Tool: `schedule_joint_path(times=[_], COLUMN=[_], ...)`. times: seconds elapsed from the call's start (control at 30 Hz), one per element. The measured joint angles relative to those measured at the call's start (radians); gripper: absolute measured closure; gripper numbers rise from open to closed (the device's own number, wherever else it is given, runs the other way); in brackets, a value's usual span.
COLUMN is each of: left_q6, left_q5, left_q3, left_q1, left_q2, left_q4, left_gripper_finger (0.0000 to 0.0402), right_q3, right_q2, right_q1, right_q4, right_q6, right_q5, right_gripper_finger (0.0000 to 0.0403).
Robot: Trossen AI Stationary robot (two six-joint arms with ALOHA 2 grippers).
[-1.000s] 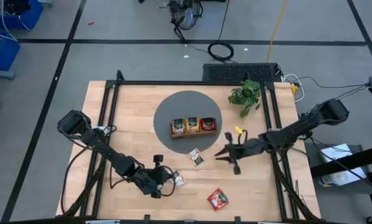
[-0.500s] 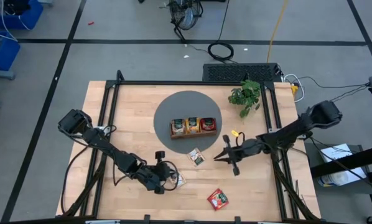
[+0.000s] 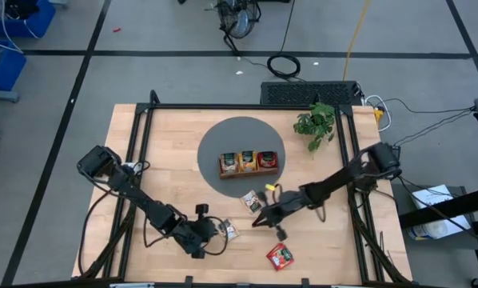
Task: Pick & Place Tea
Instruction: Put the brown tea bag into the left section of the wooden organizer
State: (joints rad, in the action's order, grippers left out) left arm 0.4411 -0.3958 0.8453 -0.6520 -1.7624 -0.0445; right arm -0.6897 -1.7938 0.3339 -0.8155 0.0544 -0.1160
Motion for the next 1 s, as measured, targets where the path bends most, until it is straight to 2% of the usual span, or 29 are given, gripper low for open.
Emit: schedule_joint_path(times=[0.17, 0.27, 0.43, 0.6, 1.0], left_q6=[0.130, 0.158, 0.228, 0.281, 0.299], left_q5=[-0.064, -0.100, -0.064, -0.045, -0.046], left_q3=[0.001, 0.000, 0.001, 0.001, 0.001], left_q1=[0.006, 0.011, 0.011, 0.005, 0.012], left_q2=[-0.001, -0.003, -0.003, -0.002, -0.002], left_q4=[0.045, 0.059, 0.081, 0.082, 0.111], left_gripper_finger=[0.0366, 0.0366, 0.0366, 0.0366, 0.0366], right_q3=[-0.133, -0.198, -0.284, -0.306, -0.307], right_q2=[-0.107, -0.164, -0.247, -0.264, -0.264], right_q1=[-0.008, -0.007, -0.007, -0.007, 0.001], right_q4=[0.093, 0.129, 0.140, 0.179, 0.167], right_q6=[0.015, 0.037, 0.037, 0.053, 0.072], right_q5=[-0.019, -0.020, -0.072, -0.074, -0.066], right_gripper_finger=[0.0402, 0.0403, 0.0403, 0.0403, 0.0403])
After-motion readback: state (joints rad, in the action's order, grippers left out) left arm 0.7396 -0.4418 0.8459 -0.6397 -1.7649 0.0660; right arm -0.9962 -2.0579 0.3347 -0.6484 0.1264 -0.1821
